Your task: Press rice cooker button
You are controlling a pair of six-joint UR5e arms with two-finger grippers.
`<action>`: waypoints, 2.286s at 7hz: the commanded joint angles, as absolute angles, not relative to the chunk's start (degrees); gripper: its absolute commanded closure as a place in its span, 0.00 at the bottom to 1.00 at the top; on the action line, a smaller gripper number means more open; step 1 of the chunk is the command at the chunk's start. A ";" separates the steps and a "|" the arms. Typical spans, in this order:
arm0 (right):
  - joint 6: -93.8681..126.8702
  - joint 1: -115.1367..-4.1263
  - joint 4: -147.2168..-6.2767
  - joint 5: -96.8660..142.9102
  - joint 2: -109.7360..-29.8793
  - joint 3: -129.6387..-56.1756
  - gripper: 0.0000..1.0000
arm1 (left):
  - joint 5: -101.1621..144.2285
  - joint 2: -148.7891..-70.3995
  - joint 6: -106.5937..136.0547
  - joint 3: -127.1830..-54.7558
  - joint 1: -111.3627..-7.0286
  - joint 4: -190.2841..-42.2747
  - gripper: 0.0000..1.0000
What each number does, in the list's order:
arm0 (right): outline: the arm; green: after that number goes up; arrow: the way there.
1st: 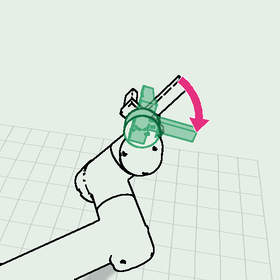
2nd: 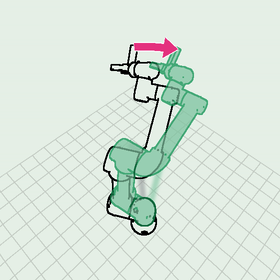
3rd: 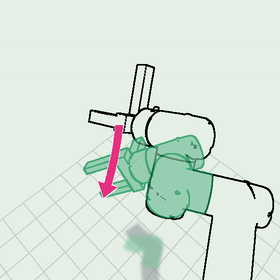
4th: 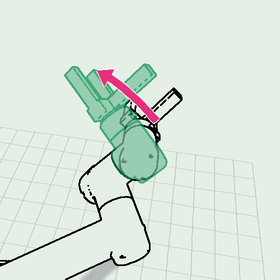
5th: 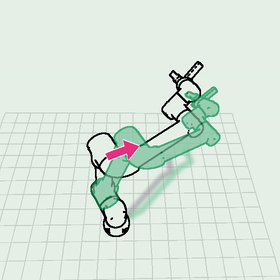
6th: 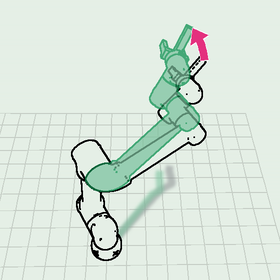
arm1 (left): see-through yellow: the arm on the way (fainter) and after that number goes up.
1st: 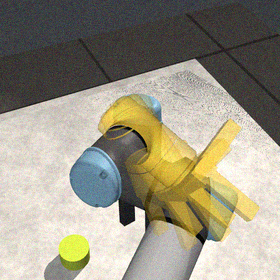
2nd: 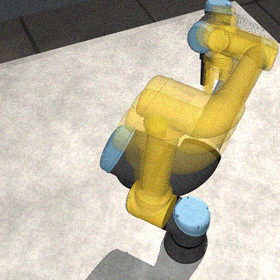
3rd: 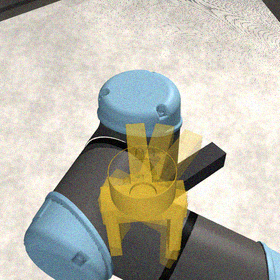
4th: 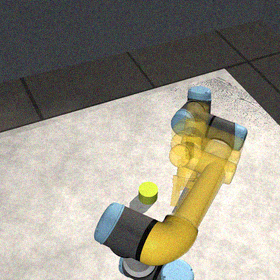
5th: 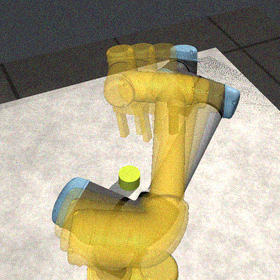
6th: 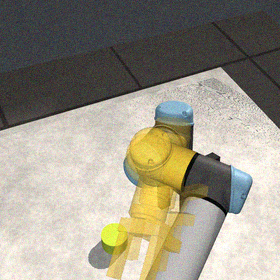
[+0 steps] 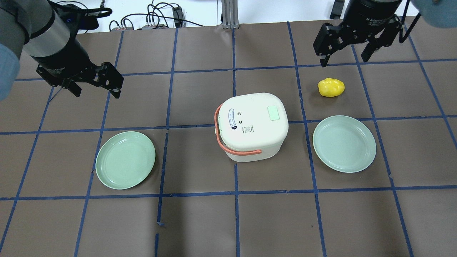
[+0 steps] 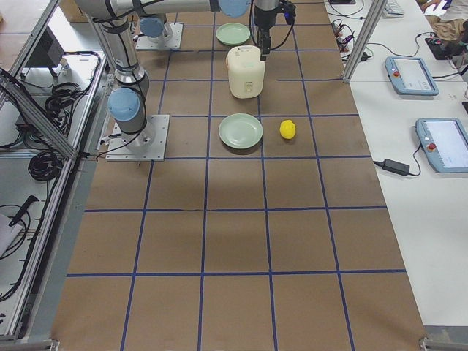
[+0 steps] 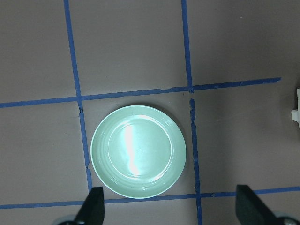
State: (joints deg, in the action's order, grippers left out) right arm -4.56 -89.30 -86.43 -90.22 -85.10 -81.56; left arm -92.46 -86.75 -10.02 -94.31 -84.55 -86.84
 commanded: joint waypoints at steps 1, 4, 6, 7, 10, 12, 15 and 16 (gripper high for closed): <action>-4.22 -89.30 -86.31 -90.26 -85.08 -81.56 0.00 | -92.46 -86.75 -10.02 -94.31 -84.55 -86.84 0.00; -4.22 -89.30 -86.22 -90.35 -85.08 -81.65 0.00 | -92.46 -86.75 -10.02 -94.31 -84.55 -86.84 0.00; -4.22 -89.30 -86.22 -90.35 -84.99 -82.00 0.00 | -92.46 -86.75 -10.02 -94.31 -84.55 -86.84 0.00; -4.13 -89.30 -86.22 -90.35 -85.08 -82.00 0.00 | -92.46 -86.75 -10.02 -94.31 -84.55 -86.84 0.00; -4.13 -89.30 -86.40 -90.44 -85.08 -82.09 0.00 | -92.46 -86.75 -10.02 -94.31 -84.55 -86.84 0.00; -4.13 -89.30 -86.57 -90.44 -84.99 -82.09 0.00 | -92.46 -86.75 -10.02 -94.31 -84.55 -86.84 0.00; -4.13 -89.30 -86.84 -90.10 -84.90 -82.18 0.01 | -92.46 -86.75 -10.02 -94.31 -84.55 -86.84 0.00; -3.70 -89.30 -86.57 -90.09 -85.08 -82.18 0.25 | -92.46 -86.75 -10.02 -94.31 -84.55 -86.84 0.00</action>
State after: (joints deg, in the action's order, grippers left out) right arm -4.06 -89.30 -86.74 -90.32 -84.97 -82.15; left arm -92.46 -86.75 -10.02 -94.31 -84.55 -86.84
